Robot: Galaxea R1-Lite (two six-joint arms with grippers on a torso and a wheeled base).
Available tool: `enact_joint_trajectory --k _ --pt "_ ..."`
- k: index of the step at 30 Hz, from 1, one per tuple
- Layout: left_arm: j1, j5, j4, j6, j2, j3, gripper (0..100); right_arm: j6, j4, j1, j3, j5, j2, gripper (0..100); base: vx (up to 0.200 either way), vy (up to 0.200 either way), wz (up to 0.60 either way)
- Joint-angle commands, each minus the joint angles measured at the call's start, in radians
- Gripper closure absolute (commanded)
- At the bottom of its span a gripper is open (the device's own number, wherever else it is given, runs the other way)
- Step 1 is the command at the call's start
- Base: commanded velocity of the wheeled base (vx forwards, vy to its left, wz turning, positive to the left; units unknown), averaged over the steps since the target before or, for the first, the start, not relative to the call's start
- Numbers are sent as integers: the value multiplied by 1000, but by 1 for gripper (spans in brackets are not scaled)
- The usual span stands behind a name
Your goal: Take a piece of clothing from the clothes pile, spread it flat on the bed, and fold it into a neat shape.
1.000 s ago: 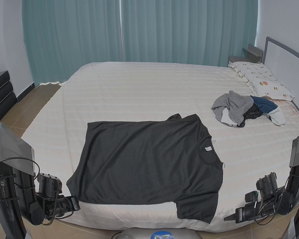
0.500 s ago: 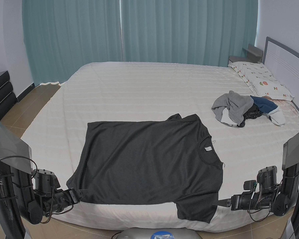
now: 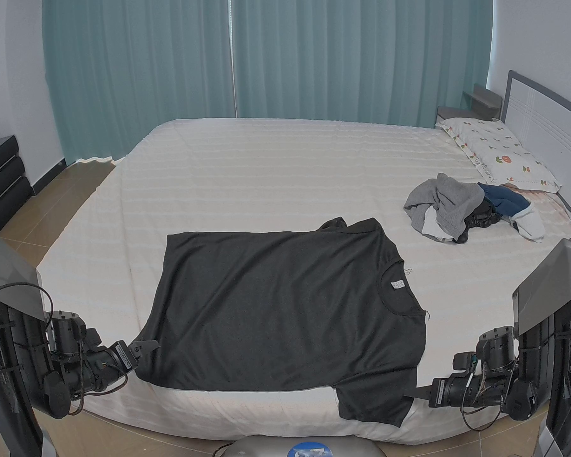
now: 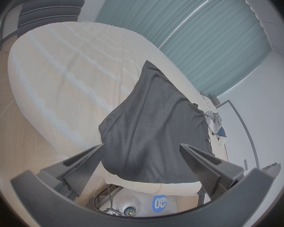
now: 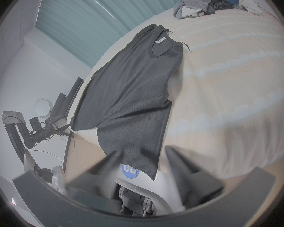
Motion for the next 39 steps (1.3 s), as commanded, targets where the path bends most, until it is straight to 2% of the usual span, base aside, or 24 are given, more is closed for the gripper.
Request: enact_joint_trajectory --k 1,9,14,21,22,29,38,39 --pt "14 -1 -1 0 9 -7 0 2 -11 0 18 -9 16 100 0 0 0" --pt "16 -1 -1 0 19 -13 0 0 20 -6 18 -63 9 100 0 0 0" --pt "16 -1 -1 0 19 -14 0 -5 115 -10 18 -61 -32 100 0 0 0" --pt "14 -1 -1 0 20 -13 0 8 72 1 18 -52 -34 100 0 0 0" --pt "14 -1 -1 1 20 -13 0 9 63 3 18 -52 -34 0 0 0 0" --pt "14 -1 -1 1 29 -16 0 41 -15 23 16 -49 5 0 0 0 0" --pt "13 -1 -1 1 35 -17 0 46 -18 26 -13 -48 23 0 0 0 0" --pt "14 -1 -1 1 37 -17 0 46 -18 26 -18 -48 25 100 0 0 0"
